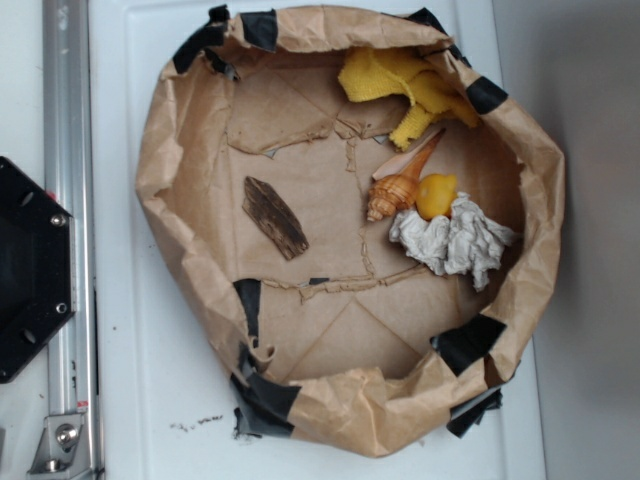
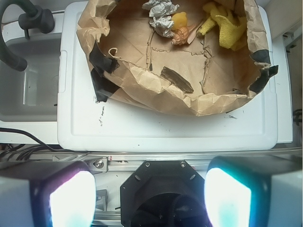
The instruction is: Grab the wood chip.
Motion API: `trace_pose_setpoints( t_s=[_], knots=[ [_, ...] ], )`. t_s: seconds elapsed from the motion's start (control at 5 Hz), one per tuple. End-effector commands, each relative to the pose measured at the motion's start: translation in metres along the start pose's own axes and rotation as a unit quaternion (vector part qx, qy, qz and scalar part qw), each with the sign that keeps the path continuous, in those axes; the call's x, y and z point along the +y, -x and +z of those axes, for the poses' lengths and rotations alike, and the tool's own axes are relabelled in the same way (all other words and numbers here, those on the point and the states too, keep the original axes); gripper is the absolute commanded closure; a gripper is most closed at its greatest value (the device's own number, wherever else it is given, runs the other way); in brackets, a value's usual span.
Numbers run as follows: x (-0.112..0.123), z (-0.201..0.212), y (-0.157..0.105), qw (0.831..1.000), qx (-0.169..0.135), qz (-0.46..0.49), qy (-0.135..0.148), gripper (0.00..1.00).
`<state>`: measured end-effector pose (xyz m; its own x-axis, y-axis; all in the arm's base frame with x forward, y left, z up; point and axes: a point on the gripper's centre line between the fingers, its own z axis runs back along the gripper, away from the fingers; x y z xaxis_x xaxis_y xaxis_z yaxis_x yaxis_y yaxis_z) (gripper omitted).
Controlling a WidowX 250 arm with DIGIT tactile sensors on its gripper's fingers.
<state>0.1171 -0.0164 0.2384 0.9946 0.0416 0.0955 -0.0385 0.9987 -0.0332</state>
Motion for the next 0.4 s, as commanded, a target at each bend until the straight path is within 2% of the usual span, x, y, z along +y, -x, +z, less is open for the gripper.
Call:
trace_pose_setpoints(
  t_s=[0.0,0.2],
  knots=[
    [0.0,0.0,0.0,1.0,0.0,0.0,0.0,0.0],
    [0.02,-0.038,-0.047,0.997,0.006,-0.074,-0.01,0.0]
  ],
)
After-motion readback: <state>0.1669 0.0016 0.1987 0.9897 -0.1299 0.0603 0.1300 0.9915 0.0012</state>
